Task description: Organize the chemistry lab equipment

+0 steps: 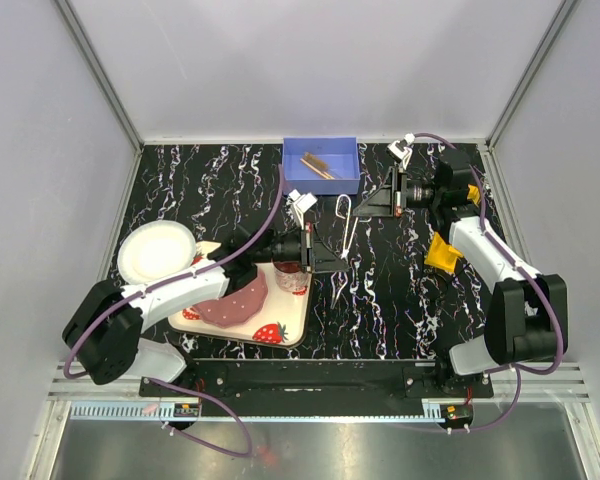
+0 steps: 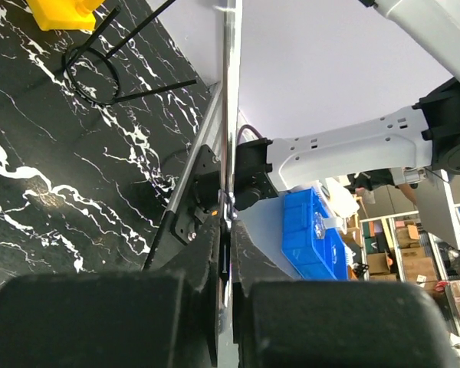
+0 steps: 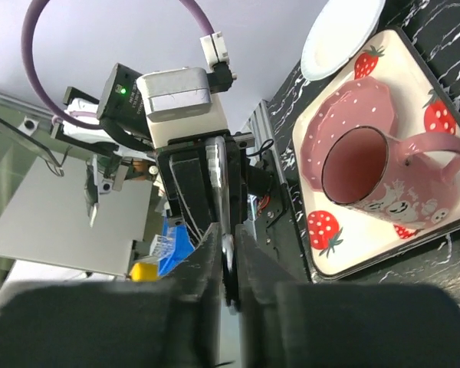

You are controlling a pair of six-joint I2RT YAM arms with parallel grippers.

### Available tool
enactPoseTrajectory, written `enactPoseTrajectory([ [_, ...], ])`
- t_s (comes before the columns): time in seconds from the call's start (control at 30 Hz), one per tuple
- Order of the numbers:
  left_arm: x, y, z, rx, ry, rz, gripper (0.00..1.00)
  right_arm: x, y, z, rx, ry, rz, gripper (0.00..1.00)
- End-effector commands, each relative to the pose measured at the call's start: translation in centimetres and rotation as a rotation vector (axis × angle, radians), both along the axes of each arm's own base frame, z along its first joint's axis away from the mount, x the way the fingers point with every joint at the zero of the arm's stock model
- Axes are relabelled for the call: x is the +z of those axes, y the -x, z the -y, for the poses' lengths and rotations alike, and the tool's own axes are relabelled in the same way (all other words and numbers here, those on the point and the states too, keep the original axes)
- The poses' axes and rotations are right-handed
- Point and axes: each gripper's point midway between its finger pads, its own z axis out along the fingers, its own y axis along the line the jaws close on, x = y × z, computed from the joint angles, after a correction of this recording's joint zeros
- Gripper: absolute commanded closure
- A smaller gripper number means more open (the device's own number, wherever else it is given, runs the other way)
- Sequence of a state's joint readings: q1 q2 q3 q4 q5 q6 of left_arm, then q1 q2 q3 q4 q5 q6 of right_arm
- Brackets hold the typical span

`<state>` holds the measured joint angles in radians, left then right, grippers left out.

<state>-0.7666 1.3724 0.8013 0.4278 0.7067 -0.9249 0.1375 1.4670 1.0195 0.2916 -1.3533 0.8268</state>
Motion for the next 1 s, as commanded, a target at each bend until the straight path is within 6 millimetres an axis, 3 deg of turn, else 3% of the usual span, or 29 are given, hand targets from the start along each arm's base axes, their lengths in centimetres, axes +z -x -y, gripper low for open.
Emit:
enactPoseTrajectory([
  [0.0,2.4,0.0,-0.1,-0.014,0.027,0.106,1.0,1.5,1.1,0.0,0.026,-0.005,0.087,0.67],
  [0.07,1.3,-0.7,-1.0,0.017,-0.066,0.112,1.0,1.1,1.4,0.2,0.027,0.018,0.058,0.32],
  [0.1,1.1,-1.1,-1.4,0.035,-0.108,0.124,1.0,1.9,0.9,0.3,0.012,0.04,0.208,0.01],
  [0.13,0.3,-2.6,-2.1,0.093,-0.185,0.207,1.0,1.7,0.7,0.6,-0.009,0.071,0.225,0.0],
  [0.17,0.0,-2.8,-3.3,0.112,-0.289,0.198,1.0,0.7,1.1,1.2,-0.037,0.127,0.146,0.0],
  [0.2,-0.2,-3.5,-4.0,0.136,-0.354,0.23,1.0,0.5,-0.9,2.0,-0.12,0.238,0.311,0.01],
  [0.23,-1.1,-5.4,-5.3,0.187,-0.453,0.301,1.0,0.1,-1.2,2.6,-0.152,0.308,0.35,0.0],
  [0.3,-0.5,-6.8,-7.0,0.199,-0.574,0.353,1.0,-1.5,-2.5,4.9,-0.253,0.493,0.413,0.0],
  [0.33,-1.5,-8.6,-7.9,0.24,-0.657,0.355,1.0,-1.8,-2.8,5.6,-0.285,0.532,0.429,0.0],
  [0.37,-0.4,-9.2,-8.6,0.25,-0.707,0.368,1.0,-2.2,-3.1,7.1,-0.339,0.574,0.445,0.0],
  [0.4,-0.4,-10.1,-9.1,0.247,-0.762,0.406,1.0,-2.3,-3.2,7.8,-0.361,0.579,0.449,0.0],
  [0.43,-1.7,-11.8,-9.8,0.266,-0.854,0.406,1.0,-2.1,-3.3,8.3,-0.385,0.575,0.46,0.0],
  [0.47,-0.6,-12.6,-10.1,0.266,-0.896,0.429,1.0,-2.8,-3.0,8.8,-0.392,0.567,0.437,0.0],
  [0.5,-0.9,-13.6,-10.6,0.248,-0.958,0.473,1.0,-2.5,-2.7,9.2,-0.409,0.557,0.446,0.0],
  [0.53,-2.7,-15.3,-11.2,0.257,-1.065,0.47,1.0,-2.4,-2.8,9.9,-0.434,0.551,0.452,0.0],
  [0.57,-1.7,-16.4,-11.3,0.262,-1.092,0.496,1.0,-3.0,-2.4,10.0,-0.433,0.537,0.432,0.0],
  [0.6,-1.8,-17.6,-11.5,0.249,-1.122,0.518,1.0,-2.6,-2.1,10.2,-0.444,0.529,0.448,0.0],
  [0.63,-3.7,-18.6,-11.4,0.219,-1.178,0.502,1.0,-2.5,-2.2,10.6,-0.461,0.525,0.459,0.0],
  [0.67,-2.2,-20.0,-10.9,0.243,-1.165,0.54,1.0,-2.9,-1.9,10.6,-0.459,0.521,0.448,0.0],
  [0.73,-3.1,-22.2,-10.6,0.229,-1.208,0.572,1.0,-2.7,-1.6,10.7,-0.464,0.514,0.458,0.0],
  [0.77,-1.5,-23.4,-9.9,0.255,-1.184,0.615,1.0,-2.9,-1.4,10.7,-0.46,0.507,0.449,0.0],
  [0.97,-0.9,-28.9,-8.9,0.291,-1.221,0.751,1.0,-2.4,-1.0,10.8,-0.463,0.469,0.449,0.0],
])
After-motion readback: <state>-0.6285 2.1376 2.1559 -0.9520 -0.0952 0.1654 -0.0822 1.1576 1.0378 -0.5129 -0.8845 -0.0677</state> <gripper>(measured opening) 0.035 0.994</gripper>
